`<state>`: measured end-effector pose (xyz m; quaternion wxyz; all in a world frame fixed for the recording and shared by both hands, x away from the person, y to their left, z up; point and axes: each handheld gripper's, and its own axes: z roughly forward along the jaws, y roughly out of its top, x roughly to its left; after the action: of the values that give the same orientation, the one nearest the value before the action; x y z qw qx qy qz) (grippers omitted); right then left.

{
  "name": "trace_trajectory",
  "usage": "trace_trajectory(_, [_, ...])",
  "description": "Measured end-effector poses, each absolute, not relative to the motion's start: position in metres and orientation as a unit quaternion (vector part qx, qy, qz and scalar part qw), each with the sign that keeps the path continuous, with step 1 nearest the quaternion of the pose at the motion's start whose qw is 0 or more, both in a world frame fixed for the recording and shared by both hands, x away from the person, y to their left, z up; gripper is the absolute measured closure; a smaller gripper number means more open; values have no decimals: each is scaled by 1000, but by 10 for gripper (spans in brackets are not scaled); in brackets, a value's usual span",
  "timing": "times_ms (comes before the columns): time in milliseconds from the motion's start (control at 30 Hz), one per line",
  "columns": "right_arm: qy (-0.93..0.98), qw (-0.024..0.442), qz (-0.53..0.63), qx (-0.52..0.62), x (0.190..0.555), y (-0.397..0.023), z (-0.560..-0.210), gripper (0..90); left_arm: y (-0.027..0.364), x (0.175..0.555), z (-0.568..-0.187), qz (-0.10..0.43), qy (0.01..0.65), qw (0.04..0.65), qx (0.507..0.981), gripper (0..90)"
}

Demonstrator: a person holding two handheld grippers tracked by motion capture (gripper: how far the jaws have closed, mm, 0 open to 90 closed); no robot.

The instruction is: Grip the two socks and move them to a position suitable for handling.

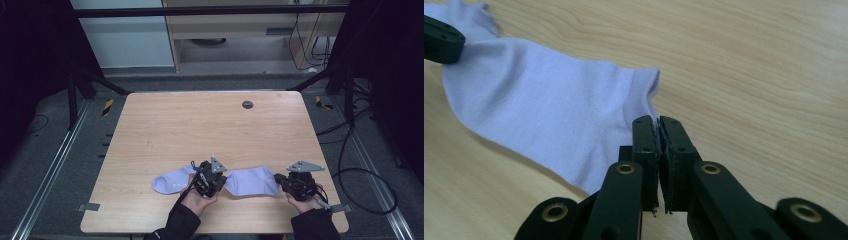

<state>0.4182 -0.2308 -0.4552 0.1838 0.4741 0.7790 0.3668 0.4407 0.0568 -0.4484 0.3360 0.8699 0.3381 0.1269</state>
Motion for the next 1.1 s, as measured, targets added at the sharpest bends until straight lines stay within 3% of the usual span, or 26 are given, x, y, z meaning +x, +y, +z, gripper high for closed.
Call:
trace_trajectory(233, [788,169,376,458,406,-216,-450,868,77,426,-443,130,324,325,879,893])
trace_trajectory(667, [812,136,349,447,404,-193,-476,858,93,422,-477,117,332,293,889,885])
trace_trajectory(1100, [791,168,380,448,404,-195,-465,622,114,417,-454,152,339,338,865,601])
